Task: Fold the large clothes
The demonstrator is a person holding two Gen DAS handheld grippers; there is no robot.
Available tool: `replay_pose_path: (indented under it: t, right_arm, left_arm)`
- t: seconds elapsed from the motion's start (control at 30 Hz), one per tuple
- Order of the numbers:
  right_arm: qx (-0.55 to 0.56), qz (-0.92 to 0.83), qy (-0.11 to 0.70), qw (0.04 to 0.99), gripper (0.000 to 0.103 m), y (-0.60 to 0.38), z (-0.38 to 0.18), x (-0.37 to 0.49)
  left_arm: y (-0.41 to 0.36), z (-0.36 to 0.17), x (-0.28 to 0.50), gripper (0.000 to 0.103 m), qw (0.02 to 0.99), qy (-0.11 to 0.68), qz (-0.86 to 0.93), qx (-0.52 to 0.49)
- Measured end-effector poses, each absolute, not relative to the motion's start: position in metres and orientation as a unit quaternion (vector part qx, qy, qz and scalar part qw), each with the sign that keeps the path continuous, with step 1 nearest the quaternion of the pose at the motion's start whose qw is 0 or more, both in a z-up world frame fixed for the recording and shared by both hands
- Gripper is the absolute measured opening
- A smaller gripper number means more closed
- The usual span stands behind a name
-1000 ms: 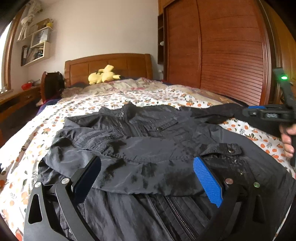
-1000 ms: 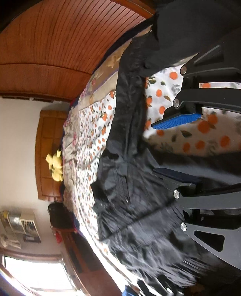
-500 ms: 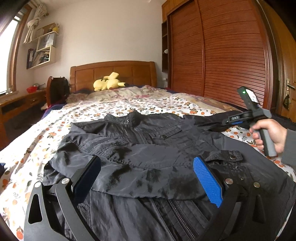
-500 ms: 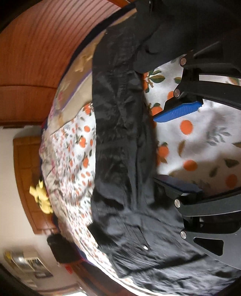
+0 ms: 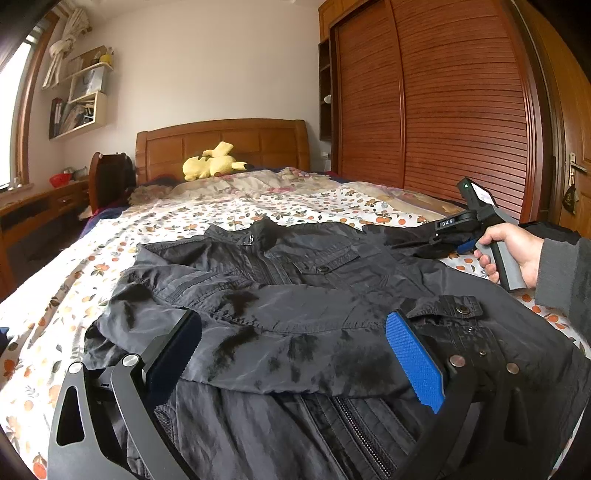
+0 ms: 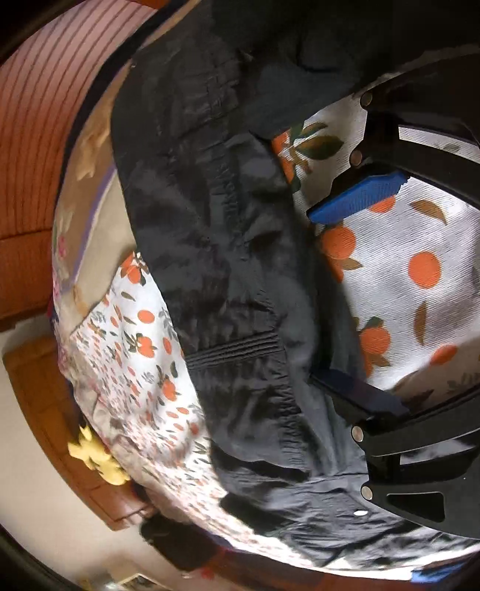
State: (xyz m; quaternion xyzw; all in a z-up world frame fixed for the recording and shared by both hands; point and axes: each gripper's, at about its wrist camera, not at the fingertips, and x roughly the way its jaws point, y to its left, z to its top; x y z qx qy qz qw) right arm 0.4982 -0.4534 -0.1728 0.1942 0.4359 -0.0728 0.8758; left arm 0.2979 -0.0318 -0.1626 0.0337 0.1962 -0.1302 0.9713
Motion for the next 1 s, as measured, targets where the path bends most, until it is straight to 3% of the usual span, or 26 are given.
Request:
replay_pose_path:
  t: [0.17, 0.2, 0.23, 0.33, 0.63, 0.93, 1.0]
  right_arm:
    - [0.202, -0.088, 0.431, 0.875, 0.076, -0.459, -0.169, 0.506]
    - [0.201, -0.089, 0.430, 0.876, 0.063, -0.459, -0.168, 0.509]
    - [0.198, -0.090, 0.432, 0.875, 0.040, -0.458, -0.168, 0.512]
    - [0.170, -0.077, 0.431, 0.883, 0.011, -0.446, -0.160, 0.517]
    - [0.039, 0.012, 0.334, 0.942, 0.008, -0.366, -0.082, 0.482]
    - [-0.044, 0.127, 0.362, 0.922, 0.008, -0.275, -0.066, 0.435]
    - [-0.061, 0.131, 0.378, 0.915, 0.013, -0.264, -0.076, 0.428]
  left_arm:
    - [-0.033, -0.163, 0.299, 0.100, 0.971, 0.198, -0.130, 0.034]
    - [-0.032, -0.163, 0.298, 0.100, 0.971, 0.198, -0.130, 0.034]
    - [-0.032, -0.163, 0.298, 0.100, 0.971, 0.198, -0.130, 0.035]
    - [-0.032, -0.163, 0.298, 0.100, 0.971, 0.197, -0.130, 0.034]
    - [-0.032, -0.163, 0.299, 0.100, 0.971, 0.197, -0.130, 0.034]
    - [-0.032, -0.166, 0.299, 0.100, 0.971, 0.199, -0.130, 0.034]
    - [-0.032, -0.166, 0.299, 0.100, 0.971, 0.199, -0.130, 0.034]
